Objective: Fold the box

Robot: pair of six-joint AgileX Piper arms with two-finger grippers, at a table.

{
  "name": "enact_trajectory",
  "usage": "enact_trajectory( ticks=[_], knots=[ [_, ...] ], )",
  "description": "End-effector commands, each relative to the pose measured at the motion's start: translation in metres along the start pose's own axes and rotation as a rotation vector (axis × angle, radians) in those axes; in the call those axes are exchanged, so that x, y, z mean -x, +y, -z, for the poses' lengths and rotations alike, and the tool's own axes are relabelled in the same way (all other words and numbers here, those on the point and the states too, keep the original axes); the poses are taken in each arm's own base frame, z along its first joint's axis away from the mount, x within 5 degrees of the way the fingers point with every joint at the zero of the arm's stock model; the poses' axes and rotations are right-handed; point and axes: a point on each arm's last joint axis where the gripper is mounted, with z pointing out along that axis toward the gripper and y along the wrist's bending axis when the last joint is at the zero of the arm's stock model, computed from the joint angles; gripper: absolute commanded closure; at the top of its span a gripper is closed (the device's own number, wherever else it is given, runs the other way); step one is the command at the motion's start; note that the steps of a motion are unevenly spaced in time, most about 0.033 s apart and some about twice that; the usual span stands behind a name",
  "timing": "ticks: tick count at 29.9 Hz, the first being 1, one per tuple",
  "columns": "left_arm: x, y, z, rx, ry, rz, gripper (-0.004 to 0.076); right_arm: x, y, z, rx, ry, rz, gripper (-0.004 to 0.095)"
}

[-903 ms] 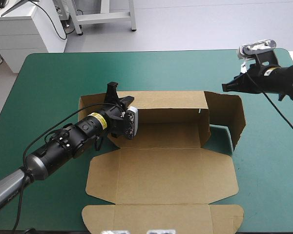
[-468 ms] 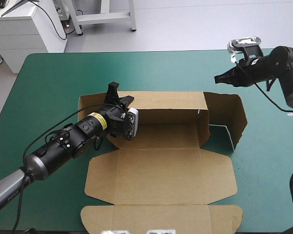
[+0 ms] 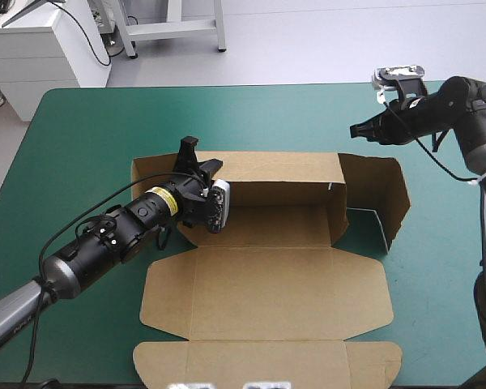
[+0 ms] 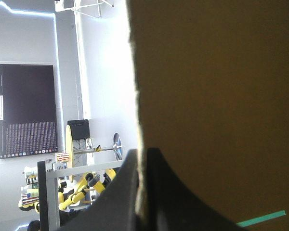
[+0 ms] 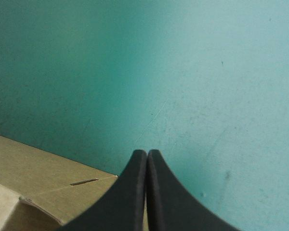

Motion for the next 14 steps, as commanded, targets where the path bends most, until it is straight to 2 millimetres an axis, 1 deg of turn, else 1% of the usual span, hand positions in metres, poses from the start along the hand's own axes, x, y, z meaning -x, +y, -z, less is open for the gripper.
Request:
enact_trajectory(
  ticks=[1, 6, 9, 14],
  knots=[
    [0.003, 0.019, 0.007, 0.110, -0.033, -0.009, 0.0732, 0.012, 0.004, 0.017, 0.004, -0.103, 0.002, 0.0927],
    [-0.012, 0.018, 0.002, 0.111, 0.010, 0.006, 0.0732, 0.014, 0.002, 0.007, 0.014, -0.086, -0.008, 0.0927],
    [-0.014, 0.019, 0.002, 0.118, 0.013, 0.008, 0.0731, 0.015, 0.001, 0.001, 0.027, -0.089, -0.021, 0.0927],
    [-0.014, 0.018, -0.002, 0.129, 0.005, 0.008, 0.0731, 0.020, -0.003, -0.016, 0.052, -0.070, -0.042, 0.0927]
  ],
)
